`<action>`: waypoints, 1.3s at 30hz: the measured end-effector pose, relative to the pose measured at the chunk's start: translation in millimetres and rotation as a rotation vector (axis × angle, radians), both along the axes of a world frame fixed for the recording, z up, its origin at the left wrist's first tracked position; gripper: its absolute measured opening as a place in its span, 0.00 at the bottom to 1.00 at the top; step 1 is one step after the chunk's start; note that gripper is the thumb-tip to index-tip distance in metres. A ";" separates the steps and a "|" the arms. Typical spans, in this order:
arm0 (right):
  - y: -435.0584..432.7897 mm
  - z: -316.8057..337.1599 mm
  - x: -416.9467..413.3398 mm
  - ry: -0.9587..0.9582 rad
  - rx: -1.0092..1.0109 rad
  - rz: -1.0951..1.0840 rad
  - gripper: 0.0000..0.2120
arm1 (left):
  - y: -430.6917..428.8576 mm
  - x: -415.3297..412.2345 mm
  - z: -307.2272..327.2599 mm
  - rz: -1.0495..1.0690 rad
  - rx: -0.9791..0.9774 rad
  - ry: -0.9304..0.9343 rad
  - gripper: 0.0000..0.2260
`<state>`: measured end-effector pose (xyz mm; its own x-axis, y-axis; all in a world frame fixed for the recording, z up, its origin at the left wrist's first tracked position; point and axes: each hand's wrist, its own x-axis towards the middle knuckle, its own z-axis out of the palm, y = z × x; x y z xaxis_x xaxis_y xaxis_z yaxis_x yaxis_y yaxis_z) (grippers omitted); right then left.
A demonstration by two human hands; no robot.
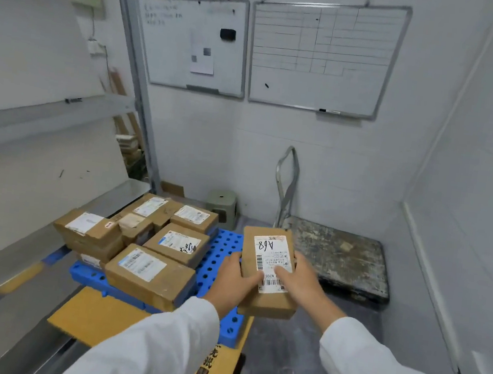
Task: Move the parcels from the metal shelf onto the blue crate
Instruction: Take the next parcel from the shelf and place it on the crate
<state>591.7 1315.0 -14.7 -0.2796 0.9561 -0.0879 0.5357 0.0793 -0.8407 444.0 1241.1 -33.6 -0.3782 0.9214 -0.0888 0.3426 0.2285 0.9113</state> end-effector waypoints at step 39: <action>221.3 -20.4 -470.2 -0.122 -0.031 1.007 0.10 | 136.7 -337.4 -17.9 1.073 -0.158 0.099 0.29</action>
